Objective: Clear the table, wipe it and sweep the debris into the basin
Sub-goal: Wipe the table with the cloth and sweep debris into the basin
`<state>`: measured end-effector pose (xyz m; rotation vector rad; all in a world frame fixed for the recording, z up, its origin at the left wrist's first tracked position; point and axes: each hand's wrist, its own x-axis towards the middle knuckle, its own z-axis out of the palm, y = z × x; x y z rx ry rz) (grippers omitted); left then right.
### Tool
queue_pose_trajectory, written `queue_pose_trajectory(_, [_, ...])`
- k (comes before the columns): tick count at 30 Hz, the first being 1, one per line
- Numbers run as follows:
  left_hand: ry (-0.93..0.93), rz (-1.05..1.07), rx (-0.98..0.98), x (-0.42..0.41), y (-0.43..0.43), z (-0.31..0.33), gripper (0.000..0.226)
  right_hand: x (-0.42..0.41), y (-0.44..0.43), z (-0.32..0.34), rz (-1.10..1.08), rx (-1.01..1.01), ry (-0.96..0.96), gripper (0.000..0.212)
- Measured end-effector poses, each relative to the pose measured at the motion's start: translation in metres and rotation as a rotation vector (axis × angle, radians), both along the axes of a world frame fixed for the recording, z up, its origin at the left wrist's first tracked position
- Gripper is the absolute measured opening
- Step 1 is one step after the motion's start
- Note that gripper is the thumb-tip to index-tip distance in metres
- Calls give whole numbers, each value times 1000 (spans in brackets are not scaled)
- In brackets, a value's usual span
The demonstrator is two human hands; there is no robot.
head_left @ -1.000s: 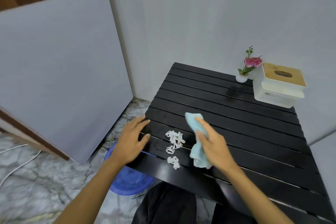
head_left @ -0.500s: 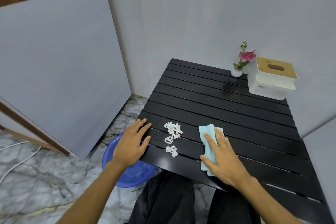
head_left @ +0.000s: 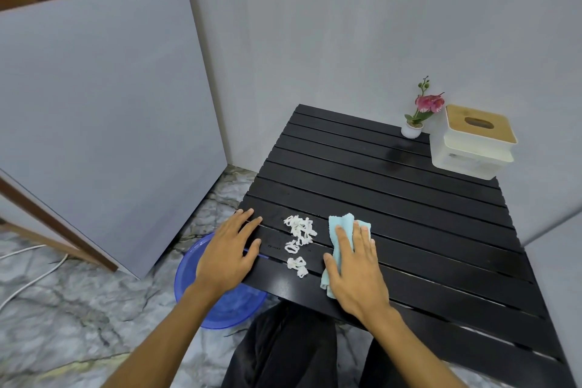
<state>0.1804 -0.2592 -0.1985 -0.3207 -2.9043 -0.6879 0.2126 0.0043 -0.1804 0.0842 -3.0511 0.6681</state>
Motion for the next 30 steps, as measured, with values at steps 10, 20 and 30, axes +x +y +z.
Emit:
queue_pose_trajectory(10, [-47, -16, 56, -1, -3, 2, 56, -72, -4, 3, 68, -5, -28, 55])
queue_pose_trajectory(20, [-15, -2, 26, -1, -1, 2, 53, -131, -4, 3, 296, 25, -33, 55])
queue_pose_trajectory(30, [-14, 19, 40, -2, 1, 0, 50, -168, -27, 11, 560, 46, -34, 54])
